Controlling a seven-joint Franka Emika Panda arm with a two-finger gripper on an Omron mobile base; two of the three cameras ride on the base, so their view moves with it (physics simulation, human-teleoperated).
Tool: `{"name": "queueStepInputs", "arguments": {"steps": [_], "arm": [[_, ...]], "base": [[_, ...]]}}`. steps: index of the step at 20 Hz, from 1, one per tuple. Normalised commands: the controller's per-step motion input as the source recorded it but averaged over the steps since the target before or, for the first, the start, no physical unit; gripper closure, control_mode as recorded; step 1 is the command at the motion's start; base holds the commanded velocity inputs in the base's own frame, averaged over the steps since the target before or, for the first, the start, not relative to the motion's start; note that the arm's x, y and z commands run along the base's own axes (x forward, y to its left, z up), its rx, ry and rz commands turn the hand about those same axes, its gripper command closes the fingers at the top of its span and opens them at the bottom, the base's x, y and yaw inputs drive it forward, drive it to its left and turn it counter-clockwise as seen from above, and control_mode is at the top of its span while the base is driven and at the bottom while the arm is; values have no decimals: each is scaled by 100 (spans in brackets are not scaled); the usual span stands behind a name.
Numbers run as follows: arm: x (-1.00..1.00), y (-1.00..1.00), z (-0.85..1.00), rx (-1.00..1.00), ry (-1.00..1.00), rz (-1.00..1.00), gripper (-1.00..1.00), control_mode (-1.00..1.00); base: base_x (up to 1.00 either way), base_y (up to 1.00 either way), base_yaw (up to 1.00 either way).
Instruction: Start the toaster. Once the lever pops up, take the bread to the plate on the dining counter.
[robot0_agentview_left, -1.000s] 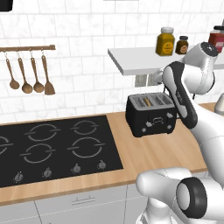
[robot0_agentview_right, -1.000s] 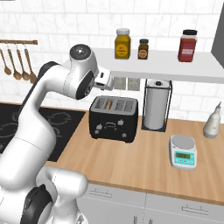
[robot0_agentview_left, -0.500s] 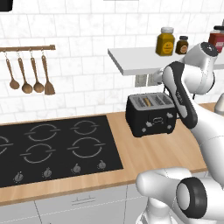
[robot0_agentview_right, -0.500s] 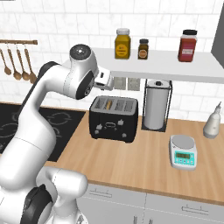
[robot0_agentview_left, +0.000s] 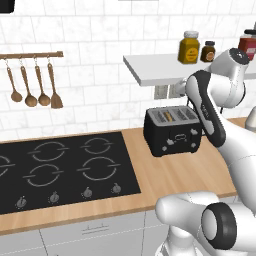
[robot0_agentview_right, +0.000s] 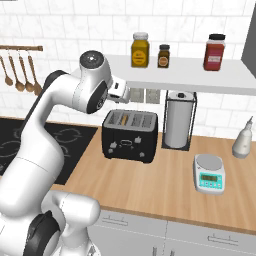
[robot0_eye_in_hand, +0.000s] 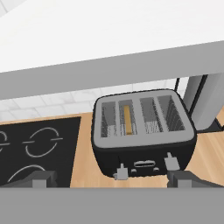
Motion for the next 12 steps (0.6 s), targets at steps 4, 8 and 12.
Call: {"name": "queueStepInputs", "arguments": {"steps": [4,8,12], "arm": [[0,0,0,0,0,0,-100,-100],[0,0,0,0,0,0,-100,-100],[0,0,0,0,0,0,-100,-100]], "base": [[0,0,0],[0,0,0],[0,0,0]]}}
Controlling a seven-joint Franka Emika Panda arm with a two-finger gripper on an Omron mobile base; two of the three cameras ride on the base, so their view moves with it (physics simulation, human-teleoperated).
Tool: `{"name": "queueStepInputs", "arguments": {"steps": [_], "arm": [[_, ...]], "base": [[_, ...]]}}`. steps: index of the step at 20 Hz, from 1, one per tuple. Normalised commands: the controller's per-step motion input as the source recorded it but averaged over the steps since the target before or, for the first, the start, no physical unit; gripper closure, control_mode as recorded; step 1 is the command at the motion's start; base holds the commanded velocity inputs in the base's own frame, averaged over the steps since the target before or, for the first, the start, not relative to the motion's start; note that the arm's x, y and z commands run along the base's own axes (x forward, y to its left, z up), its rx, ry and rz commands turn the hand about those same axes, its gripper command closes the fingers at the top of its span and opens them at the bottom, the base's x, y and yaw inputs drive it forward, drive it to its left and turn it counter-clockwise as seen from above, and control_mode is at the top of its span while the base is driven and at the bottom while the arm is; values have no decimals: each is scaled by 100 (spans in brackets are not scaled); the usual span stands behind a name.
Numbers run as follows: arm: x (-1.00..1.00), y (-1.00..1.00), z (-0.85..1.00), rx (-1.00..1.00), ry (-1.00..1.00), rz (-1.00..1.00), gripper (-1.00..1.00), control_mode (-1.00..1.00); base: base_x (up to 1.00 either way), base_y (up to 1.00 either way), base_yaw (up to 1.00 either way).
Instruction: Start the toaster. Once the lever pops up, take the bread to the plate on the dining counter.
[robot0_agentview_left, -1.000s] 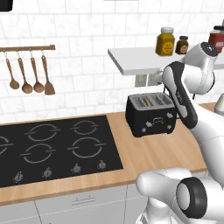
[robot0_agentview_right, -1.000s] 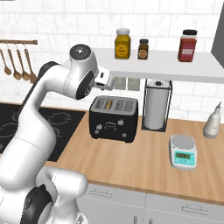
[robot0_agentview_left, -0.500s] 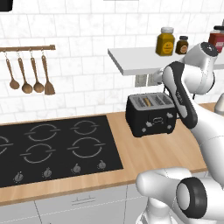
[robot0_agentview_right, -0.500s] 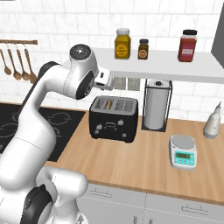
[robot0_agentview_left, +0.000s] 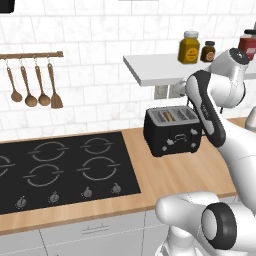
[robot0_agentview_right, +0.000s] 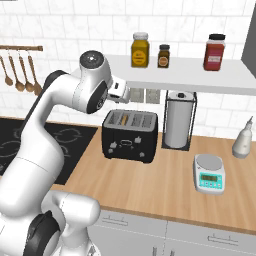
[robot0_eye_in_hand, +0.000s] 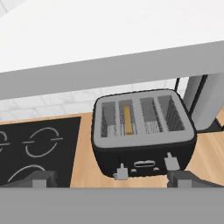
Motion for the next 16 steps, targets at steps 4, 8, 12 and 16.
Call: {"name": "queueStepInputs", "arguments": {"steps": [4,8,12,16], "arm": [[0,0,0,0,0,0,-100,-100],[0,0,0,0,0,0,-100,-100],[0,0,0,0,0,0,-100,-100],[0,0,0,0,0,0,-100,-100]], "base": [[0,0,0],[0,0,0],[0,0,0],[0,0,0]]}}
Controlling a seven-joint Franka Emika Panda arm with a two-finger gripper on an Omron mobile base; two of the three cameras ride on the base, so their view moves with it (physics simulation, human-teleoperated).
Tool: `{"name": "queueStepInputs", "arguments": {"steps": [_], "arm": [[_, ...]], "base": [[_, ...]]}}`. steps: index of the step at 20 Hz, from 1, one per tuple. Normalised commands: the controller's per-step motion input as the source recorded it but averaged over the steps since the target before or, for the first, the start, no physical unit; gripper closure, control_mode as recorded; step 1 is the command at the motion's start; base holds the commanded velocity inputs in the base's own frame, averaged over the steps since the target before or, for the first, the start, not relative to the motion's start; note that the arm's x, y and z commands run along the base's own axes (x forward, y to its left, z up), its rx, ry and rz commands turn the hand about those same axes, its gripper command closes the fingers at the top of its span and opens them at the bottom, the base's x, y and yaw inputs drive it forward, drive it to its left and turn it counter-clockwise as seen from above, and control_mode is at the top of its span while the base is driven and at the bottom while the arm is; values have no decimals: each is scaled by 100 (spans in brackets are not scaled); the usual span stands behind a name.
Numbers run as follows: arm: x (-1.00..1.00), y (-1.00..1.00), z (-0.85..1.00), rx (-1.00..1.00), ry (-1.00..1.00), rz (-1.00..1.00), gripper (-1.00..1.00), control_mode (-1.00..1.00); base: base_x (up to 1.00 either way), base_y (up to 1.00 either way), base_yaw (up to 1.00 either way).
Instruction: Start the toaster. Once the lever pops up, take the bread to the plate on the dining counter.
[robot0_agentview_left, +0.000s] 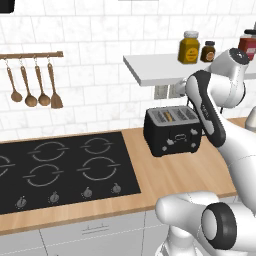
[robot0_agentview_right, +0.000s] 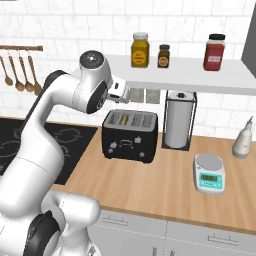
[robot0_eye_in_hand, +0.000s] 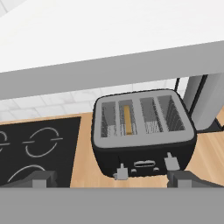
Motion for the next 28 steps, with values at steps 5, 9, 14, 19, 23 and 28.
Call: {"name": "queueStepInputs", "arguments": {"steps": [5,9,14,19,23,28], "arm": [[0,0,0,0,0,0,-100,-100],[0,0,0,0,0,0,-100,-100],[0,0,0,0,0,0,-100,-100],[0,0,0,0,0,0,-100,-100],[0,0,0,0,0,0,-100,-100],[0,0,0,0,0,0,-100,-100]], "base": [[0,0,0],[0,0,0],[0,0,0],[0,0,0],[0,0,0],[0,0,0]]}}
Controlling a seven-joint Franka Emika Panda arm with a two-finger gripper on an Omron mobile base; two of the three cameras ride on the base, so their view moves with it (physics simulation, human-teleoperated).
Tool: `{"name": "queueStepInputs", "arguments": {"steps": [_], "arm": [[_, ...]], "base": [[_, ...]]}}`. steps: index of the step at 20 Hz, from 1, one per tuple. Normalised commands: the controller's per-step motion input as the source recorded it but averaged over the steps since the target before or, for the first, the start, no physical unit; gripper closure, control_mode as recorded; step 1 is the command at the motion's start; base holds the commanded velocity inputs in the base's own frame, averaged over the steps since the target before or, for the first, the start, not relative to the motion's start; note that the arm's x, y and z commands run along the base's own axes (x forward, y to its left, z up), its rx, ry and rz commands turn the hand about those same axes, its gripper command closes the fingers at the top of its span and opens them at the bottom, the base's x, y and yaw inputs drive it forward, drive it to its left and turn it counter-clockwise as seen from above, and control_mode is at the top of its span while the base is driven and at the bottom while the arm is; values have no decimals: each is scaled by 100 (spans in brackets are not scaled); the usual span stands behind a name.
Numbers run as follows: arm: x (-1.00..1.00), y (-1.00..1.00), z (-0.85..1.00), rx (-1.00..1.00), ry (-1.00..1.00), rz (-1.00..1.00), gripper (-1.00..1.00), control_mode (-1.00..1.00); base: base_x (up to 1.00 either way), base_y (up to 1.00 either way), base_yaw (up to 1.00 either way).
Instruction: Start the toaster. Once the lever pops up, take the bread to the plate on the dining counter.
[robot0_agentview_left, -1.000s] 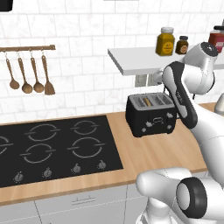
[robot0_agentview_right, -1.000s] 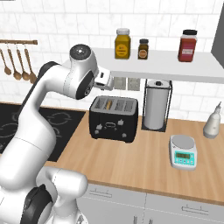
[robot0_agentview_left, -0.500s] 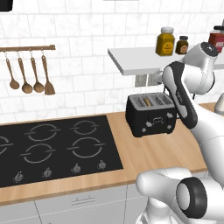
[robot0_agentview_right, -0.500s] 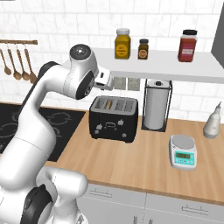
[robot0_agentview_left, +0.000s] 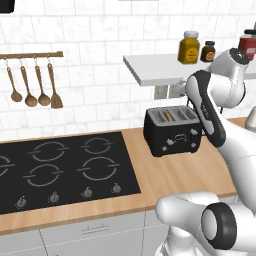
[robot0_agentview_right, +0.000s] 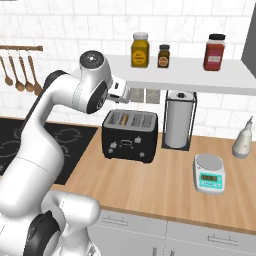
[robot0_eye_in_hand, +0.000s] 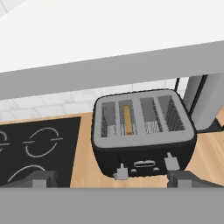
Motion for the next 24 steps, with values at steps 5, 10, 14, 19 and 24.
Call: {"name": "queueStepInputs", "arguments": {"steps": [5,10,14,19,24], "arm": [[0,0,0,0,0,0,-100,-100],[0,0,0,0,0,0,-100,-100],[0,0,0,0,0,0,-100,-100],[0,0,0,0,0,0,-100,-100],[0,0,0,0,0,0,-100,-100]], "base": [[0,0,0],[0,0,0],[0,0,0],[0,0,0],[0,0,0]]}}
